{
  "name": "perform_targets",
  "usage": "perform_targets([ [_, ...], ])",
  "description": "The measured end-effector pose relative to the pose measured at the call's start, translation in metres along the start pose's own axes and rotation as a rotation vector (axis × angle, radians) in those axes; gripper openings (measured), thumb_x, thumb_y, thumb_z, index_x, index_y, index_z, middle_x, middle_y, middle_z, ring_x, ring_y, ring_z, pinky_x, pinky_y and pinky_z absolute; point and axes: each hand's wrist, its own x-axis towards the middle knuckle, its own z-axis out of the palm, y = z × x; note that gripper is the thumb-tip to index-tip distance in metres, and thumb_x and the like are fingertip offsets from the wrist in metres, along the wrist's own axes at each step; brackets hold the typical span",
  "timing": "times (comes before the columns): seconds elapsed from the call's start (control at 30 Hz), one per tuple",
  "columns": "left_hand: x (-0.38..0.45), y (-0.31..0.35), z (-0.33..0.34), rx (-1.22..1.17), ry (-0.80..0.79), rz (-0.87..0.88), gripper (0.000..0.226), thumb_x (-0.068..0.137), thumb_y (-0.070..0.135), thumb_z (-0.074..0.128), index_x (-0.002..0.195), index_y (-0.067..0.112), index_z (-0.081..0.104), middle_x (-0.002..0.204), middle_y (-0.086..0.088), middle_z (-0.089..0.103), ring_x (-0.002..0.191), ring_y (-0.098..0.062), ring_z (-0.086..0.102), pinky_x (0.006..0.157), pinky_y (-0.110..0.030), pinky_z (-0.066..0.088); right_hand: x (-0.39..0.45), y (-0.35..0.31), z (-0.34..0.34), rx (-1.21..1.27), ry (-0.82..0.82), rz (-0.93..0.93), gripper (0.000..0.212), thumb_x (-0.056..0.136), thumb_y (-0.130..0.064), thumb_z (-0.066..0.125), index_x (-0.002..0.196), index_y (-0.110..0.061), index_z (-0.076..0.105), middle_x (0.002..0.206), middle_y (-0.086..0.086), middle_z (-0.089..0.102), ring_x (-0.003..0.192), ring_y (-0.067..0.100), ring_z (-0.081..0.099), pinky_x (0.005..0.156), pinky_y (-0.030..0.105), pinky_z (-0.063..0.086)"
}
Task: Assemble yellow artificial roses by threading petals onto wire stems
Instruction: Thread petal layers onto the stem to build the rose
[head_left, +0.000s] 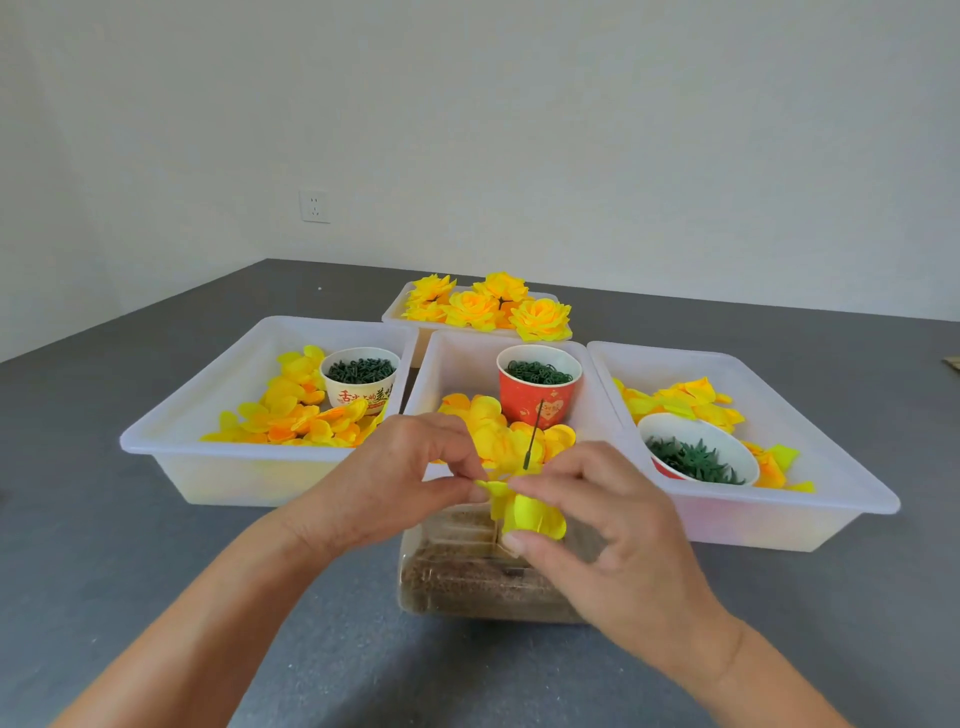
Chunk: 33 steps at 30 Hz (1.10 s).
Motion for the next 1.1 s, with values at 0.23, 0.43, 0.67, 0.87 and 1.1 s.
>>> perform_targets([
  [0.23, 0.003, 0.004, 0.002, 0.056, 0.041, 0.067, 0.026, 0.07, 0.008, 0.08, 0.061, 0.016, 0.056, 0.066, 0.013, 0.051, 0.067, -0.002, 0.05, 0.061, -0.008, 0.035, 0.013, -0.015, 0.009, -0.363, -0.075, -0.103, 0.018, 0.077, -0.012, 0.063, 0.092, -0.007, 0.071, 0.074, 0.004, 0.055, 0.069, 0.027, 0.055, 0.052, 0.039, 0.049],
  [0.43, 0.007, 0.003, 0.006, 0.012, 0.047, 0.032, 0.023, 0.068, 0.01, 0.08, 0.061, 0.015, 0.059, 0.067, 0.004, 0.058, 0.067, -0.006, 0.053, 0.063, -0.017, 0.04, 0.012, -0.012, 0.012, -0.275, -0.043, 0.007, 0.016, 0.077, -0.019, 0.065, 0.088, -0.012, 0.074, 0.077, 0.001, 0.058, 0.073, 0.022, 0.057, 0.057, 0.034, 0.051],
  [0.67, 0.004, 0.004, -0.004, 0.031, -0.024, 0.052, 0.019, 0.067, 0.006, 0.08, 0.08, 0.016, 0.072, 0.085, 0.002, 0.063, 0.081, -0.002, 0.057, 0.063, -0.002, 0.037, -0.001, 0.01, -0.001, 0.01, -0.002, 0.231, 0.036, 0.061, -0.025, 0.083, 0.095, -0.025, 0.069, 0.085, -0.014, 0.053, 0.077, -0.002, 0.048, 0.068, 0.004, 0.035],
  [0.87, 0.007, 0.007, -0.001, -0.034, 0.054, 0.061, 0.006, 0.077, 0.008, 0.074, 0.081, 0.011, 0.071, 0.087, 0.004, 0.066, 0.083, -0.006, 0.059, 0.075, -0.012, 0.043, -0.011, 0.017, -0.007, -0.047, -0.138, 0.239, 0.053, 0.056, -0.034, 0.086, 0.105, -0.03, 0.064, 0.104, -0.019, 0.05, 0.1, -0.002, 0.049, 0.083, 0.007, 0.036],
  [1.1, 0.017, 0.015, 0.003, -0.183, 0.139, -0.019, 0.023, 0.079, 0.01, 0.072, 0.078, 0.032, 0.066, 0.074, 0.027, 0.065, 0.079, 0.01, 0.057, 0.075, -0.003, 0.038, -0.001, 0.014, -0.001, -0.138, -0.019, 0.164, 0.02, 0.078, -0.017, 0.06, 0.096, -0.015, 0.07, 0.093, -0.006, 0.063, 0.09, 0.012, 0.057, 0.079, 0.022, 0.042],
])
